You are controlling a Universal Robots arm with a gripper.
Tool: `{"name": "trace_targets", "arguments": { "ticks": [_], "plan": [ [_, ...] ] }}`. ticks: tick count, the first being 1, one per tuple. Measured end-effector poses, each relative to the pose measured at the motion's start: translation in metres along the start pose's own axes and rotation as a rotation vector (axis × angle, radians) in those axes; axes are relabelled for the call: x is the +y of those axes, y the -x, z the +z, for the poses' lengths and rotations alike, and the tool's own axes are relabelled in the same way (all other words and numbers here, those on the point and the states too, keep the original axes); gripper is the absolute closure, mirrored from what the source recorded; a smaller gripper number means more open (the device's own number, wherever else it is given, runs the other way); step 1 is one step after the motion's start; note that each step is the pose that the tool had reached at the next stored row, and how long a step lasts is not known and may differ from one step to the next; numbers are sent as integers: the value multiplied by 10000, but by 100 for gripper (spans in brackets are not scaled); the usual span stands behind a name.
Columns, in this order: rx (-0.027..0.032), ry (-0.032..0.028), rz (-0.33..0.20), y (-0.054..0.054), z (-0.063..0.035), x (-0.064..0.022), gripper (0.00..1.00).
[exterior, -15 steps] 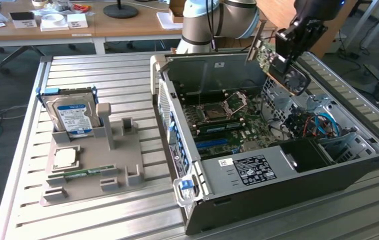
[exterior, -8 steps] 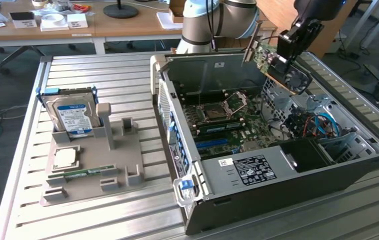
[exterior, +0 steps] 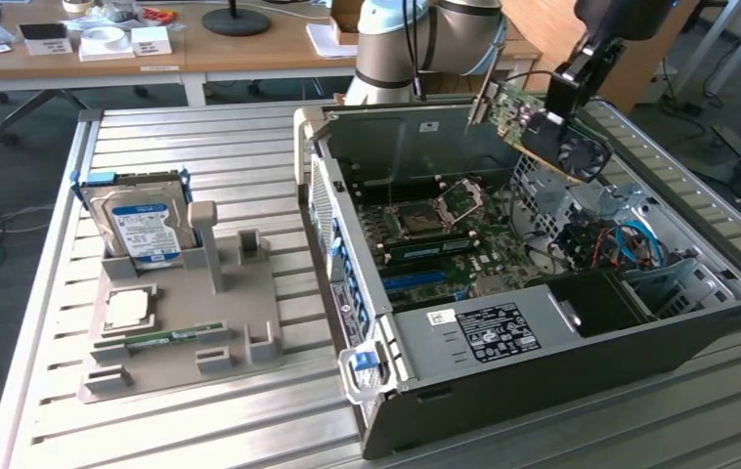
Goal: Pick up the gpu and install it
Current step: 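Insert the gpu into the slot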
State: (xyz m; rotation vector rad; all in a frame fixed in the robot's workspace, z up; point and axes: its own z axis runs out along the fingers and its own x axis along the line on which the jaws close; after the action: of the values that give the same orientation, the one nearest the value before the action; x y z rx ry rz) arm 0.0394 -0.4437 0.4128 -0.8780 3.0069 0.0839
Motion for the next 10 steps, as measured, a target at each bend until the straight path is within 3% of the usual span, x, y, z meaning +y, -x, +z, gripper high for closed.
{"name": "trace_targets", "arguments": {
  "ticks": [10],
  "plan": [
    [89,43,-1824,0,4,0,73]
  ]
}}
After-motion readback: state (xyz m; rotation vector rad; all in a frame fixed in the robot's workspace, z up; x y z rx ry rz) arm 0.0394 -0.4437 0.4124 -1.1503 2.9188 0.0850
